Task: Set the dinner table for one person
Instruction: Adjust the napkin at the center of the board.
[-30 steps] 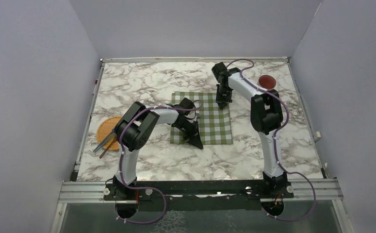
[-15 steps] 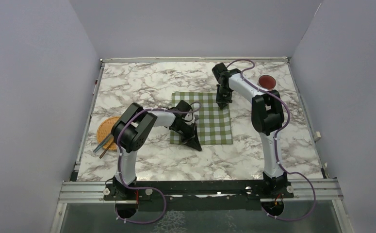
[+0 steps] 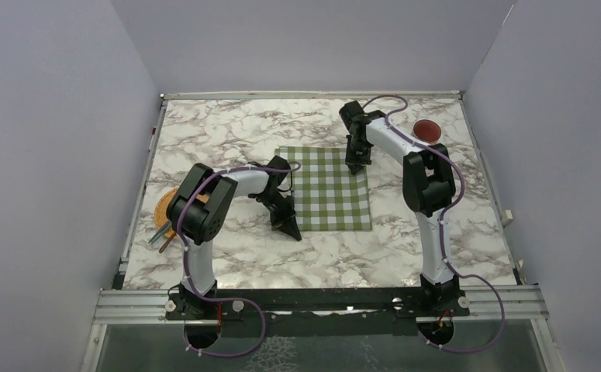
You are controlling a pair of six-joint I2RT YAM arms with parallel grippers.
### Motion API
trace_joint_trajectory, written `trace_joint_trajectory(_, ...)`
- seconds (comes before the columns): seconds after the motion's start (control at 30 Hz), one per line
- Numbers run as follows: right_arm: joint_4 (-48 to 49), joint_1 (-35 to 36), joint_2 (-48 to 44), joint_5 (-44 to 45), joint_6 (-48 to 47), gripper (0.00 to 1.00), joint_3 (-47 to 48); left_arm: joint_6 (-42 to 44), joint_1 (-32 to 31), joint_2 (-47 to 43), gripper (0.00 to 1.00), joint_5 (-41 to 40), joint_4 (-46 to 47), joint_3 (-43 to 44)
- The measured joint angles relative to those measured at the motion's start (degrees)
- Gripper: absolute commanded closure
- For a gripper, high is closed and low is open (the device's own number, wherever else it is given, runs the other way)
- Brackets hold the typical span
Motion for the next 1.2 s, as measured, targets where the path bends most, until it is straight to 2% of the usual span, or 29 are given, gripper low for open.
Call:
trace_joint_trajectory(0.47,0.07,0.00,0.00,0.00,-0.09,0.99,0.00,2.82,1.36,-0.11,1.00,-14.01,-17.22,3.82)
trace_joint_trajectory(0.73,0.09,0.00,0.00,0.00,-0.20,0.99,0.00,4.35,1.40,-0.11,1.00,-20.63,-21.16,6.45)
trace_joint_trajectory(1.07,0.09,0.02,-0.02,-0.04,-0.55,0.99,0.00,5.09,1.49,-0.46,1.00,-26.49,-24.72,26.73)
trace_joint_trajectory(1.2,0.09,0.02,-0.02,-0.04,-0.61,0.99,0.00,5.60,1.49,-1.92,1.00,-27.58,-22.27,29.07)
